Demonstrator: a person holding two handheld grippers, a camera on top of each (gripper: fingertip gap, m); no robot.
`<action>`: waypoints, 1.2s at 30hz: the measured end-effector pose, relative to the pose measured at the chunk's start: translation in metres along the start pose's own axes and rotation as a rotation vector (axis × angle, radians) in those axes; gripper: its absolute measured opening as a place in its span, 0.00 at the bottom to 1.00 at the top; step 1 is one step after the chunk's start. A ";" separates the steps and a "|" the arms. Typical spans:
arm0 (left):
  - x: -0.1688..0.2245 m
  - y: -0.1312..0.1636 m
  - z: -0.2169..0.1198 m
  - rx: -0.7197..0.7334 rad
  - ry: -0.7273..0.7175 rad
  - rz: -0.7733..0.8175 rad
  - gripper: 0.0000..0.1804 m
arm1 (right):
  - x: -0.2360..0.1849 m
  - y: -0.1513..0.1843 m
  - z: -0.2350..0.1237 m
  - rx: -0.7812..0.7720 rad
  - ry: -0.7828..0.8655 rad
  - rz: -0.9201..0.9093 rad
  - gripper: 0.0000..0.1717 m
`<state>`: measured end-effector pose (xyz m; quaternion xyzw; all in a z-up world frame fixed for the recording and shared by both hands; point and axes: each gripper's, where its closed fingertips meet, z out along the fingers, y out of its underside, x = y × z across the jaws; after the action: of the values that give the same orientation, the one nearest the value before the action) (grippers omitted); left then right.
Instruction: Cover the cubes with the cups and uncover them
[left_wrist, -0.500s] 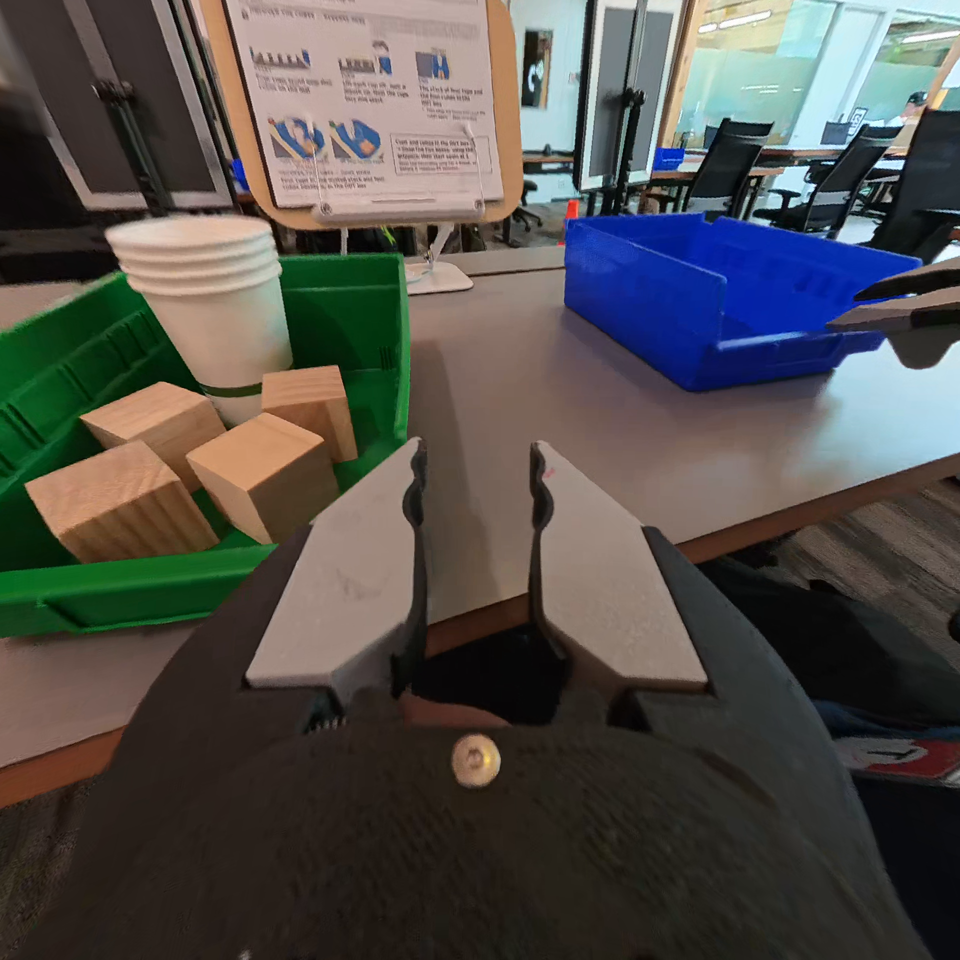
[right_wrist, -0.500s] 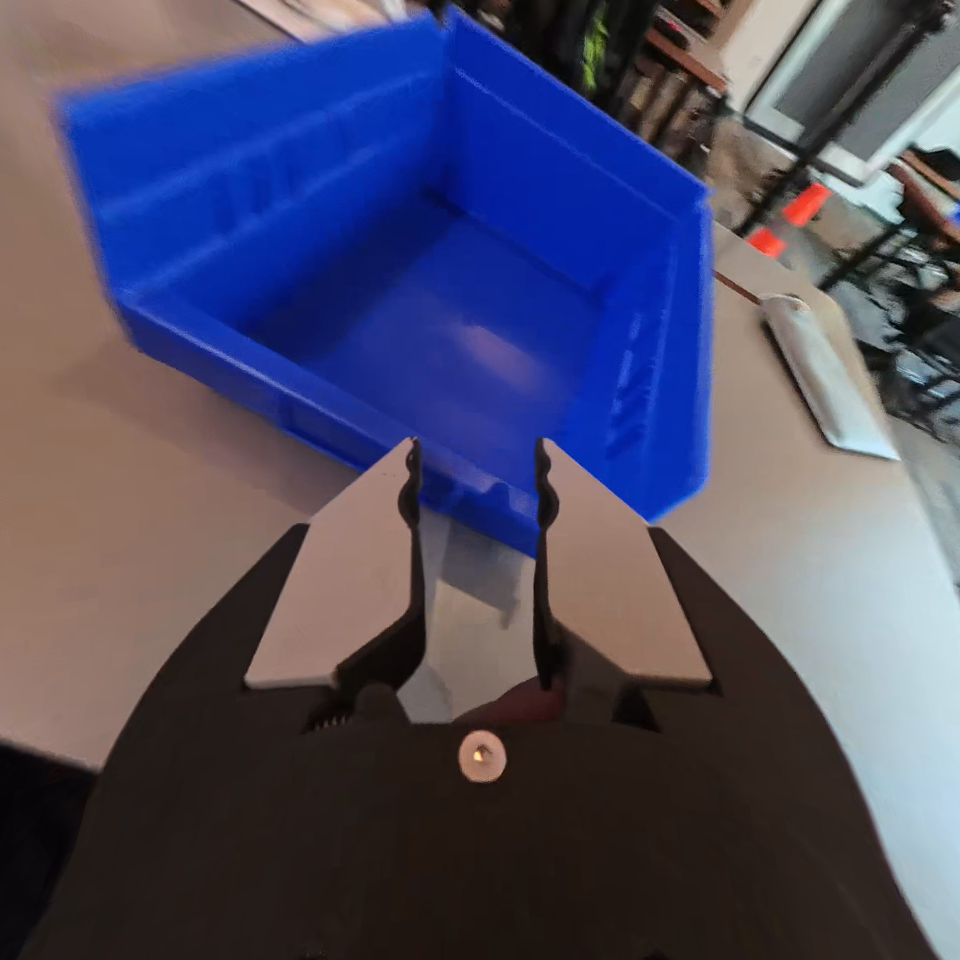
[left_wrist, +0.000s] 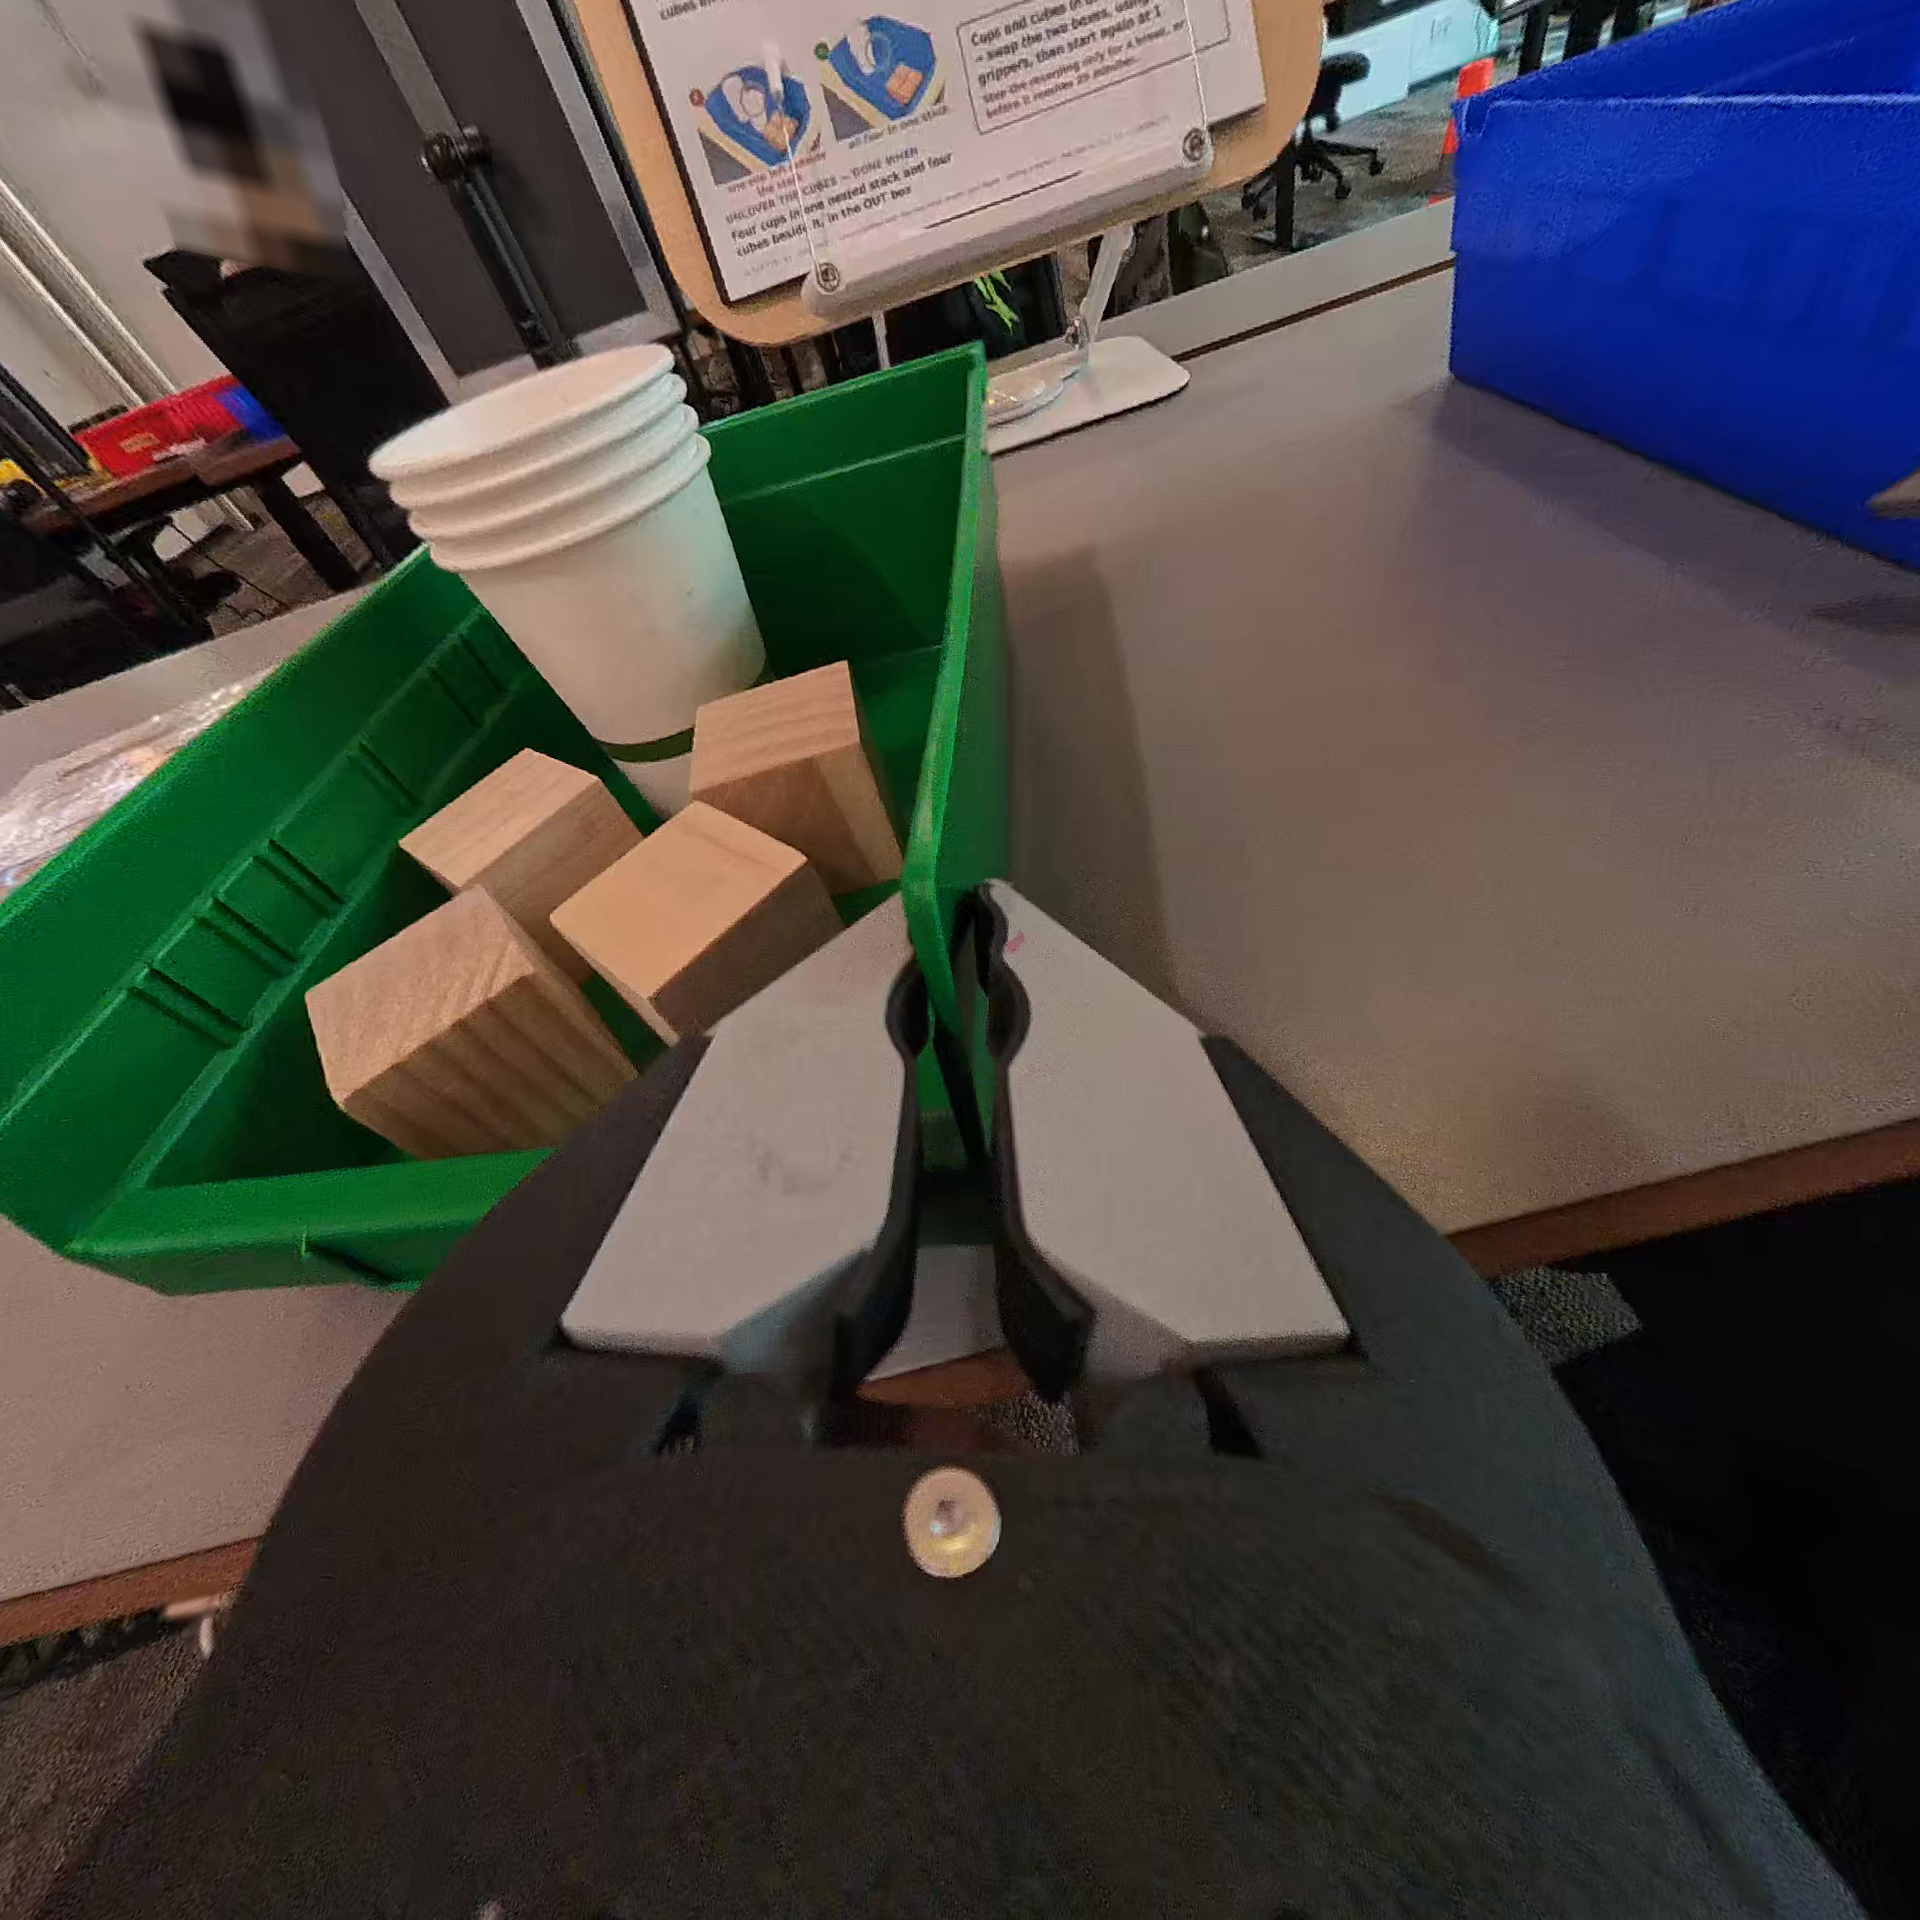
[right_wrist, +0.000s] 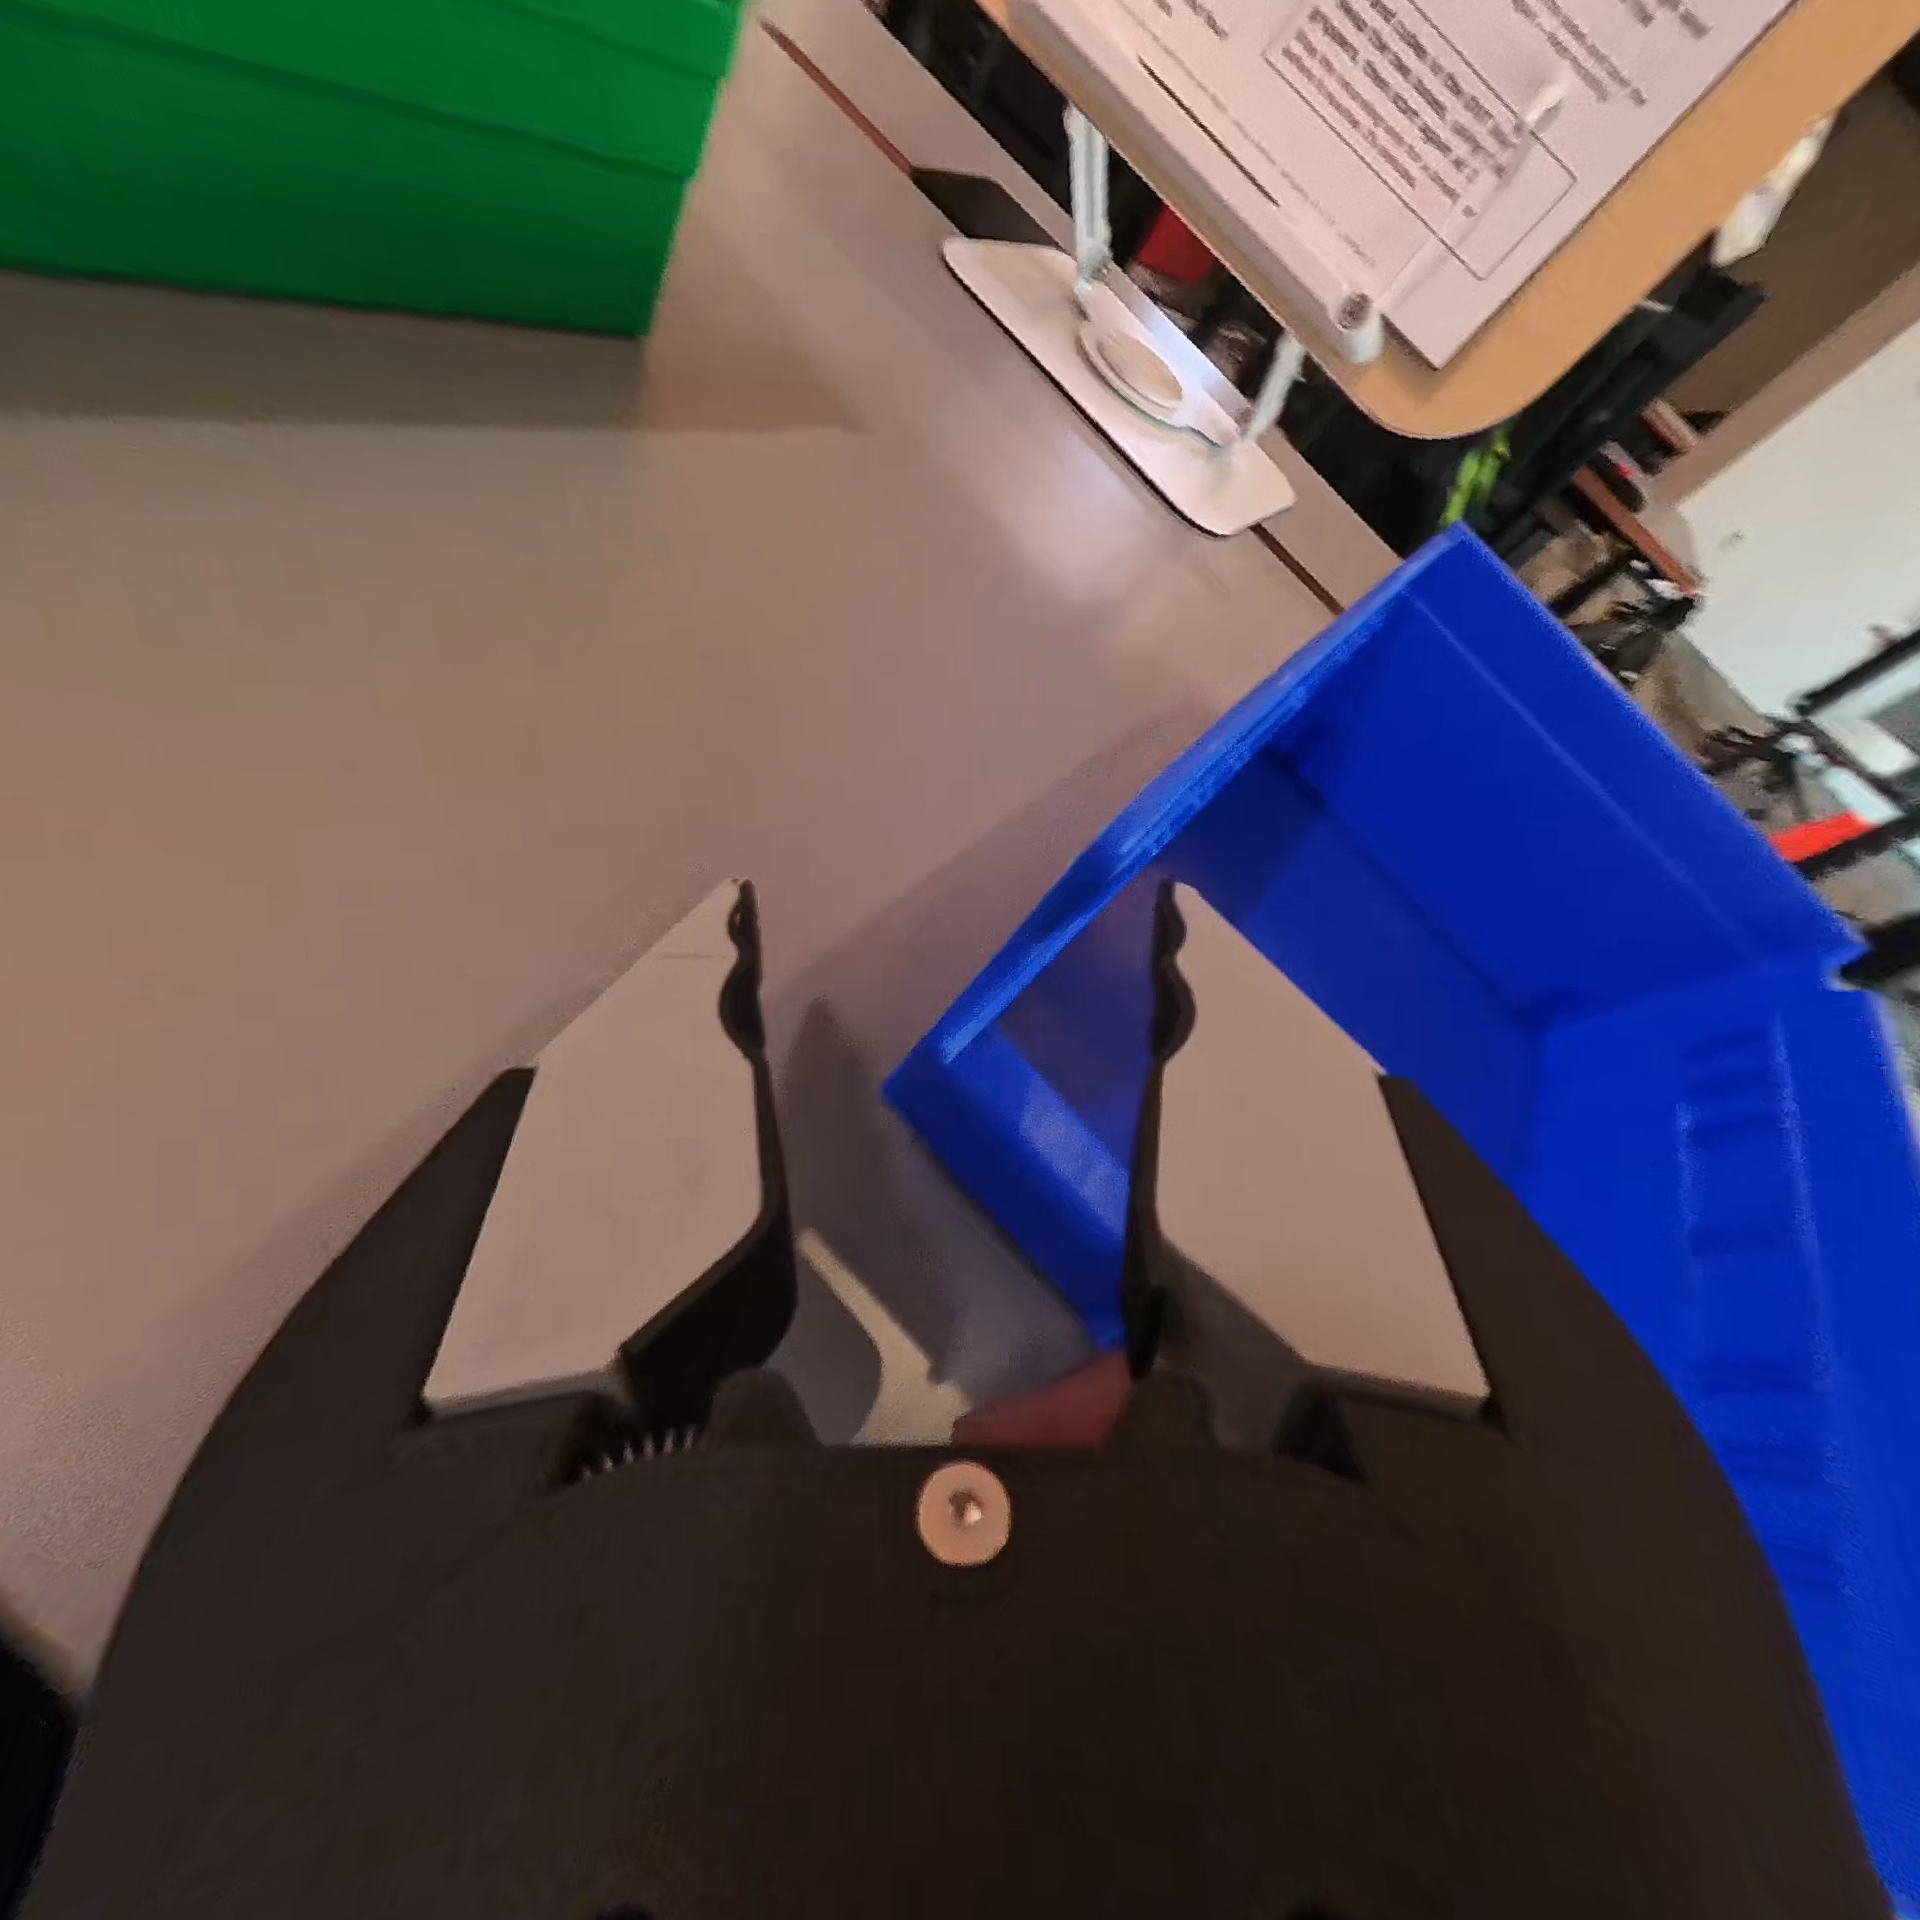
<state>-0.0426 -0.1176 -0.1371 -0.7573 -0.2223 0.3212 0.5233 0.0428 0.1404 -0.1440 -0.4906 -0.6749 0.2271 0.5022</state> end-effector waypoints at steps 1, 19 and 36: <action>-0.001 0.000 0.003 -0.009 0.002 -0.007 0.02 | 0.005 0.002 0.008 -0.031 0.036 -0.019 0.37; -0.065 0.000 0.078 -0.091 -0.018 -0.157 0.01 | 0.118 0.104 -0.041 -0.173 0.250 0.232 0.06; -0.026 -0.049 0.060 0.063 -0.149 -0.094 0.26 | 0.119 0.011 -0.088 0.108 0.303 0.298 0.32</action>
<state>-0.1045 -0.0787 -0.0990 -0.7032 -0.2859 0.3586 0.5434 0.1249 0.2342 -0.0642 -0.5860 -0.4985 0.2582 0.5843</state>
